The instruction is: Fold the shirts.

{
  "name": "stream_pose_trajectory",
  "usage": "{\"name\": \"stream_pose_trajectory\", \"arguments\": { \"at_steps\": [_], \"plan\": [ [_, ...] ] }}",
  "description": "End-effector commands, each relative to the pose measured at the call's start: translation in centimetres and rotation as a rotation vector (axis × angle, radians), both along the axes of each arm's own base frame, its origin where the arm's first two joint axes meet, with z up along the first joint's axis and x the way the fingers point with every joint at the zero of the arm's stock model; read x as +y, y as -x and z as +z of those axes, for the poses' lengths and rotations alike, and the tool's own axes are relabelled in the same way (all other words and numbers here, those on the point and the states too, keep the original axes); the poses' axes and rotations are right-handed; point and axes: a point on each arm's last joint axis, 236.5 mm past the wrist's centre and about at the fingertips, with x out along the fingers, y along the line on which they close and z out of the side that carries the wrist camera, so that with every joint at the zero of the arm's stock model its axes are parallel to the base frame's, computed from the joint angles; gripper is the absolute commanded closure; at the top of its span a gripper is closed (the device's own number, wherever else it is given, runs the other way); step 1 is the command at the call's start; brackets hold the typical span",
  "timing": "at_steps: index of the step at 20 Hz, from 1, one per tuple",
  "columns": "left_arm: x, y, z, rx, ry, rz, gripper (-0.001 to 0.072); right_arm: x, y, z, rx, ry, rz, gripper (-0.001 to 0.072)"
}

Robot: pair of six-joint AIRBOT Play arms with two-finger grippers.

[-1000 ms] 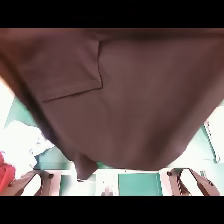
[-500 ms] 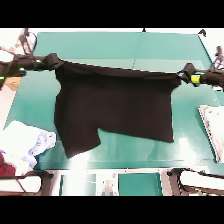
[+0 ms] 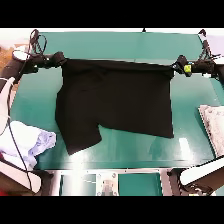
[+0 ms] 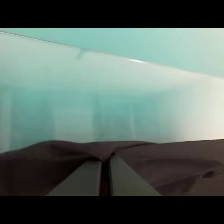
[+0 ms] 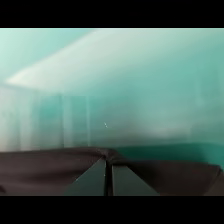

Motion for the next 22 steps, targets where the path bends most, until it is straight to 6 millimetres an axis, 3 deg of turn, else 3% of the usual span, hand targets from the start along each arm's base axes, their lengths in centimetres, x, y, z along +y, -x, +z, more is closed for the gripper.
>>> {"name": "stream_pose_trajectory", "arguments": {
  "at_steps": [1, 4, 9, 12, 18, 19, 20, 21, 22],
  "plan": [
    [0.7, 1.7, -2.3, 0.087, -0.082, -0.064, 0.0684, 0.6, 3.5, -2.2, 0.149, 0.074, 0.154, 0.0690],
    [1.7, 4.6, -3.8, 0.207, -0.071, -0.136, 0.0684, 0.0, 8.5, -4.6, 0.347, 0.150, 0.265, 0.0690],
    [3.5, 9.2, -6.8, 0.403, -0.151, -0.219, 0.0684, -0.8, 13.7, -6.1, 0.563, 0.212, 0.358, 0.0690],
    [3.3, 9.5, -7.0, 0.412, -0.151, -0.226, 0.0684, -0.4, 14.3, -6.6, 0.602, 0.271, 0.395, 0.0690],
    [2.9, 10.7, -10.2, 0.461, -0.158, -0.219, 0.0684, 0.1, 14.9, -7.9, 0.667, 0.380, 0.428, 0.0688],
    [2.9, 10.8, -10.2, 0.462, -0.158, -0.219, 0.0684, 0.4, 14.8, -8.0, 0.668, 0.380, 0.435, 0.0618],
    [2.8, 10.9, -10.1, 0.468, -0.154, -0.225, 0.0658, 0.8, 14.8, -8.1, 0.675, 0.375, 0.425, 0.0459],
    [2.6, 11.6, -9.9, 0.488, -0.148, -0.247, 0.0299, 1.1, 14.9, -8.0, 0.683, 0.372, 0.418, 0.0382],
    [2.2, 12.4, -9.4, 0.519, -0.136, -0.274, 0.0052, 1.1, 15.3, -7.6, 0.698, 0.366, 0.417, 0.0384]
  ]
}}
